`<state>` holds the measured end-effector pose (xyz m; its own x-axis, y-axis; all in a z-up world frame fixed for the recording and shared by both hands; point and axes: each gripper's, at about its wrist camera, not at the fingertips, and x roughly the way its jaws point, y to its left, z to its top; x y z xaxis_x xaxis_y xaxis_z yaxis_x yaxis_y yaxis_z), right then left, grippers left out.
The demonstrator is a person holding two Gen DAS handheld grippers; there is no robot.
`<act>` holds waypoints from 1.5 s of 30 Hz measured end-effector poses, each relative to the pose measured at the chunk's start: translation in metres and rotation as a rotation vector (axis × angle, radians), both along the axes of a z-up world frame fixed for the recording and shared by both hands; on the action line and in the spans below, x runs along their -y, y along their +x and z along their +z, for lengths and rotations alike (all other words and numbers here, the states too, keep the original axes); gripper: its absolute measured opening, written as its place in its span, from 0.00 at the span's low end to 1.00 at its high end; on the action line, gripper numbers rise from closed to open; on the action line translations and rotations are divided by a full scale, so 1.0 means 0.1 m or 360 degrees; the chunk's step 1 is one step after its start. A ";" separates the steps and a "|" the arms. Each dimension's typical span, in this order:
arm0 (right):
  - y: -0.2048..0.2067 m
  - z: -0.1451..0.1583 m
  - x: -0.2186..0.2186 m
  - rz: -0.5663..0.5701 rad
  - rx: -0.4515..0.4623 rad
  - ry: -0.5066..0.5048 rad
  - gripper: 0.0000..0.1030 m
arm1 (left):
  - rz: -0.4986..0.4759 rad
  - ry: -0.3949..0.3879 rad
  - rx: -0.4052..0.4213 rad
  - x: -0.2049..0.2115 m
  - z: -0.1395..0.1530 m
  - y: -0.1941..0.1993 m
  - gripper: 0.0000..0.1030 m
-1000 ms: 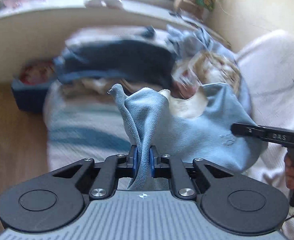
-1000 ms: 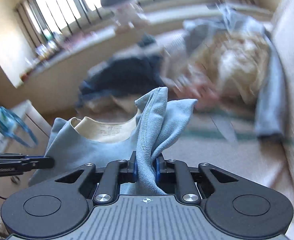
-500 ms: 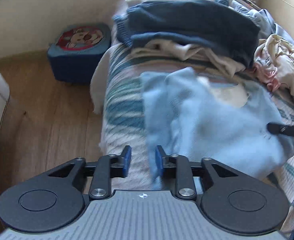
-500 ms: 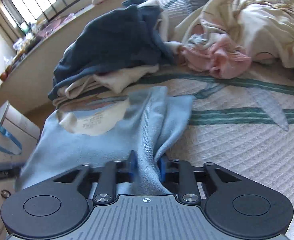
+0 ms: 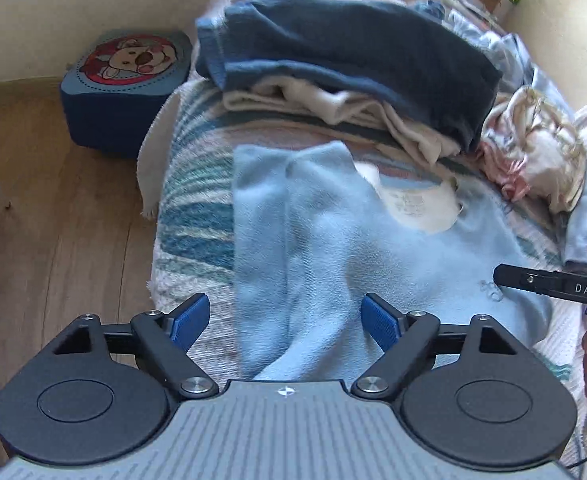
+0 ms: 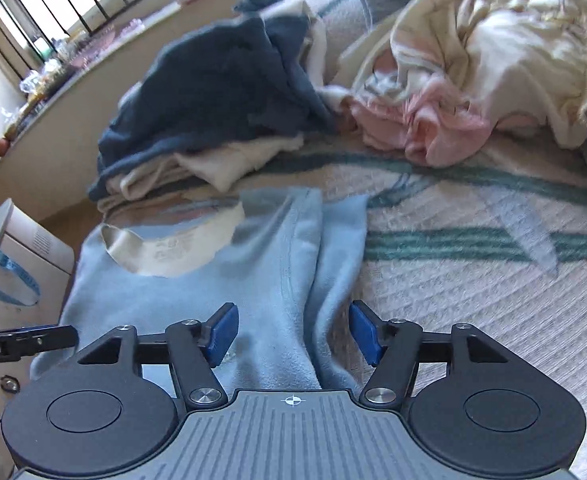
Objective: Fold clothes
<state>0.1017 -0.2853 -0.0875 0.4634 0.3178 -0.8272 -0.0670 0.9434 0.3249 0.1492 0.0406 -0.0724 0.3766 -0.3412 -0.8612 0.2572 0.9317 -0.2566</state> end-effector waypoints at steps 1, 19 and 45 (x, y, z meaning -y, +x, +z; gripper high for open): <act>0.01 -0.03 0.00 -0.0006 -0.0014 0.0001 0.61 | -0.0007 0.0021 -0.0005 0.04 -0.02 0.00 0.80; -0.04 -0.02 -0.10 -0.0034 -0.0021 0.0029 0.21 | -0.0082 0.0043 0.0078 0.20 0.08 -0.11 0.29; 1.65 0.60 -0.57 -0.0107 0.0380 -0.0041 0.14 | -0.0032 0.0172 0.0397 0.38 0.53 2.09 0.17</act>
<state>0.2671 -0.2278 -0.0272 0.6662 0.2598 -0.6990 -0.0758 0.9561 0.2831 0.3587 0.0025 -0.0195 0.5757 -0.2621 -0.7745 0.3187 0.9443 -0.0826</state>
